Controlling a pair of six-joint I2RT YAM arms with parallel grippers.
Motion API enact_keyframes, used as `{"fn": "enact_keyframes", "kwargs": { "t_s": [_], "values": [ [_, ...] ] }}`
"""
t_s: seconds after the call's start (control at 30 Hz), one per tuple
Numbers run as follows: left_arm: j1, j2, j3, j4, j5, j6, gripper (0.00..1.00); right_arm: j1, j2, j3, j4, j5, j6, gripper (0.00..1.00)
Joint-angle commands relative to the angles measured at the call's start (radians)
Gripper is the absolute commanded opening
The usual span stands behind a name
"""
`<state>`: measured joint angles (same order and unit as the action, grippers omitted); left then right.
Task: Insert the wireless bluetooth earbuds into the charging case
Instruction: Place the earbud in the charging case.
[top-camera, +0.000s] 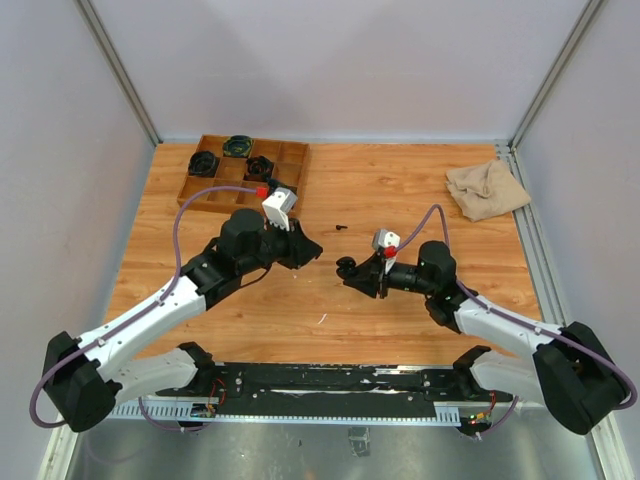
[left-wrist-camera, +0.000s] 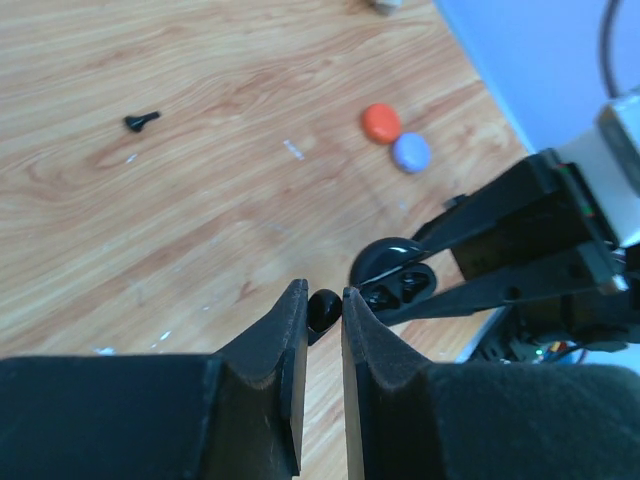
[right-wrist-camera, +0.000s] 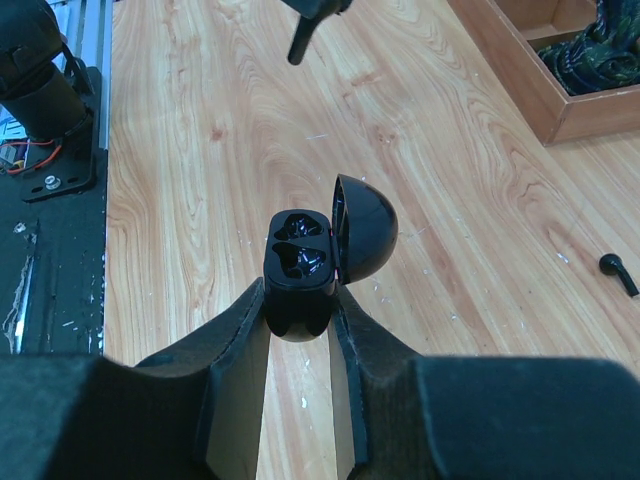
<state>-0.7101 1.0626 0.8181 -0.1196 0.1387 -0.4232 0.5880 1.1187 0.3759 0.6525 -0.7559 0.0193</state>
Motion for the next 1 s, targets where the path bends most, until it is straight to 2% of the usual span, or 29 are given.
{"fn": "enact_keyframes", "kwargs": {
  "t_s": [0.0,0.2,0.5,0.97],
  "values": [
    [-0.017,-0.063,-0.056,0.195,0.102,-0.04,0.14,-0.007,-0.036,-0.026,0.098,0.008,0.006,0.05],
    [-0.049,-0.115,-0.141,0.378,0.157,-0.081,0.14,-0.007,-0.065,-0.061,0.158,0.004,0.003,0.04],
    [-0.127,-0.109,-0.176,0.502,0.141,-0.058,0.14,-0.007,-0.086,-0.1,0.267,-0.022,0.026,0.05],
    [-0.17,-0.074,-0.227,0.649,0.131,-0.063,0.15,-0.007,-0.105,-0.129,0.368,-0.059,0.072,0.05]
  ]
}}
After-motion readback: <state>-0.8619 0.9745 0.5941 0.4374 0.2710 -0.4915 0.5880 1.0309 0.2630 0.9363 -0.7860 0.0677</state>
